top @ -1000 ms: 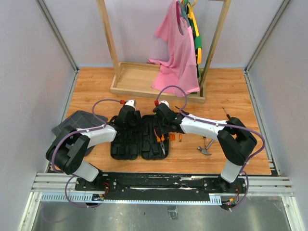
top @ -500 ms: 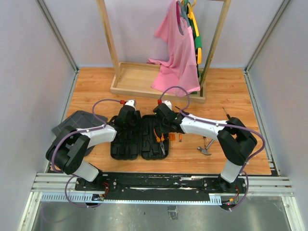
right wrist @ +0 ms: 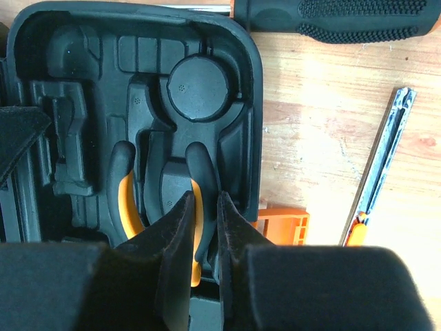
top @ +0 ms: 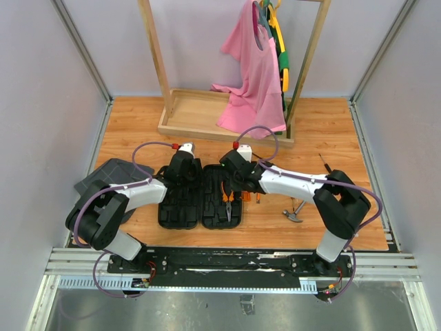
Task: Sort the tools into containers
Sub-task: Place the pliers in the storage box.
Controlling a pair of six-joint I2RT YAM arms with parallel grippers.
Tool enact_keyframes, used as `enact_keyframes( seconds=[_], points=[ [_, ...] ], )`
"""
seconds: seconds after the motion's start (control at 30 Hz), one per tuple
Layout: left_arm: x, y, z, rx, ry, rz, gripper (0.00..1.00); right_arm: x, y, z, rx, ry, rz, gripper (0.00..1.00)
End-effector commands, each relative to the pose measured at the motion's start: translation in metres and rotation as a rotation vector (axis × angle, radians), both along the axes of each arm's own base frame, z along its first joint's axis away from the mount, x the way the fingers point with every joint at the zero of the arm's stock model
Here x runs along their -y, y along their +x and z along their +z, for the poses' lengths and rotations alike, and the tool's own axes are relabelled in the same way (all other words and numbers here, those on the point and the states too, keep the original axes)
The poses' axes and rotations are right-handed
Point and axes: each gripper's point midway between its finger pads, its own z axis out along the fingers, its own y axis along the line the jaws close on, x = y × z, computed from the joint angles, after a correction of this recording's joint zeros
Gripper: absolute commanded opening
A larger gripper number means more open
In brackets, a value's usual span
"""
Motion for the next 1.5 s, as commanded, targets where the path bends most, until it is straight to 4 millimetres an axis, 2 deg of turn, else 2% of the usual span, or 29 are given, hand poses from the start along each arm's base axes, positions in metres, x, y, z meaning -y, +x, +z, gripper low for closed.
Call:
enact_keyframes(
  seconds=[0.0, 0.03, 0.17, 0.27, 0.47, 0.7, 0.9, 1.17, 1.33, 1.47],
  points=[
    [-0.017, -0.007, -0.022, -0.052, 0.077, 0.032, 0.41, 0.016, -0.014, 0.0, -0.001, -0.054, -0.034, 0.2],
    [-0.017, -0.007, -0.022, -0.053, 0.077, 0.03, 0.41, 0.018, -0.013, 0.003, 0.008, -0.057, -0.038, 0.26],
    [-0.016, -0.007, -0.023, -0.055, 0.074, 0.029, 0.41, 0.022, -0.01, 0.014, 0.051, -0.056, -0.033, 0.34],
    [-0.016, -0.007, -0.023, -0.056, 0.075, 0.029, 0.42, 0.017, -0.006, 0.025, 0.094, -0.032, 0.008, 0.4],
    [-0.016, -0.007, -0.024, -0.057, 0.075, 0.029, 0.41, -0.005, -0.01, 0.035, 0.094, -0.009, 0.151, 0.41],
    [-0.017, -0.007, -0.023, -0.056, 0.078, 0.03, 0.41, -0.025, -0.025, 0.025, 0.007, -0.054, 0.23, 0.38],
    [-0.017, -0.007, -0.021, -0.05, 0.078, 0.034, 0.41, -0.026, -0.038, 0.01, -0.057, -0.085, 0.244, 0.37],
    [-0.017, -0.007, -0.021, -0.051, 0.077, 0.032, 0.41, -0.028, -0.043, 0.001, -0.093, -0.095, 0.26, 0.36],
    [-0.017, -0.007, -0.021, -0.052, 0.077, 0.031, 0.41, -0.029, -0.04, 0.004, -0.079, -0.095, 0.26, 0.33],
    [-0.016, -0.007, -0.022, -0.055, 0.074, 0.029, 0.41, -0.048, -0.034, 0.016, -0.022, -0.027, 0.327, 0.35]
  ],
)
